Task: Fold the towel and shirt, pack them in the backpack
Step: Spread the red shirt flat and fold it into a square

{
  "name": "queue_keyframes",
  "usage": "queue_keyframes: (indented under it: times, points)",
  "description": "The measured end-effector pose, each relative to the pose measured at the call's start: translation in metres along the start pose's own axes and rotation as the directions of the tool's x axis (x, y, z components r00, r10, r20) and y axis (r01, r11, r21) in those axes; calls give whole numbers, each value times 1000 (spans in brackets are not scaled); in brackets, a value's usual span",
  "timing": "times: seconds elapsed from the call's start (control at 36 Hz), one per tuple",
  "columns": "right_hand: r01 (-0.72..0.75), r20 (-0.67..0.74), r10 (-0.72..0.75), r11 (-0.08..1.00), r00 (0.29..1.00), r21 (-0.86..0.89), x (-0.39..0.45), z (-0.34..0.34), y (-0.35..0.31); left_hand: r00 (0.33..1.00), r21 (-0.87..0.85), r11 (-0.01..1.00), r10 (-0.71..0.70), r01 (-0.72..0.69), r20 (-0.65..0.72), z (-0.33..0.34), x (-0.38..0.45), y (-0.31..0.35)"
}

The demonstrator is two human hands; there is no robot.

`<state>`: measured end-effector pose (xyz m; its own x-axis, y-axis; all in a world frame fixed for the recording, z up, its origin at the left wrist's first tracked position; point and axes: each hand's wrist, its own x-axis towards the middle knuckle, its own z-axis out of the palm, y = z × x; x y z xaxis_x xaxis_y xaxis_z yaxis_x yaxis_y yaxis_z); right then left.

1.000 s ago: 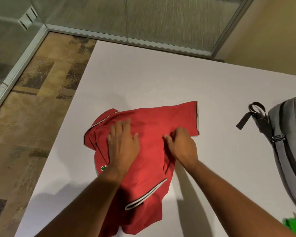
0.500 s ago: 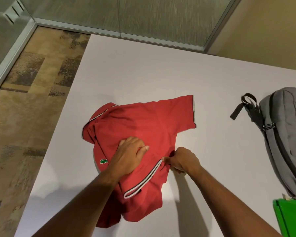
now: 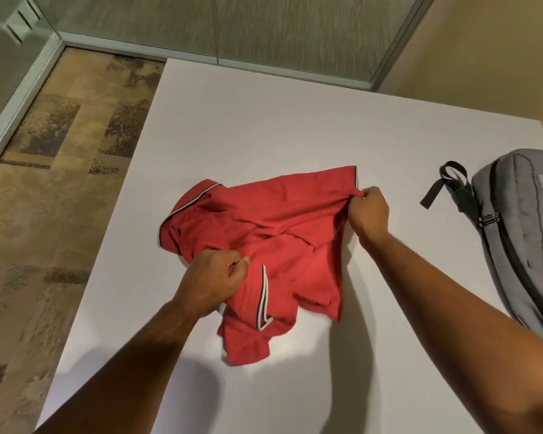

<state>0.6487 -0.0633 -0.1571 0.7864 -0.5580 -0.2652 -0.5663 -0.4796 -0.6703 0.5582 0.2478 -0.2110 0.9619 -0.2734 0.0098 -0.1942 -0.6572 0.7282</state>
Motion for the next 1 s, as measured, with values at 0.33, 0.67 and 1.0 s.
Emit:
queue_keyframes:
  times: [0.33, 0.67, 1.0]
  points:
    - [543, 133, -534, 838, 835, -47, -109, 37, 44, 996, 21, 996, -90, 91, -24, -8, -13, -9]
    - [432, 194, -422, 902, 886, -10, -228, 79, 114, 999, -10, 999, -43, 43, 2, 3, -26, 10]
    - [251, -17, -254, 963, 967, -102, -163, 2, 127, 993, 55, 996, 73, -69, -88, -15, -57, 4]
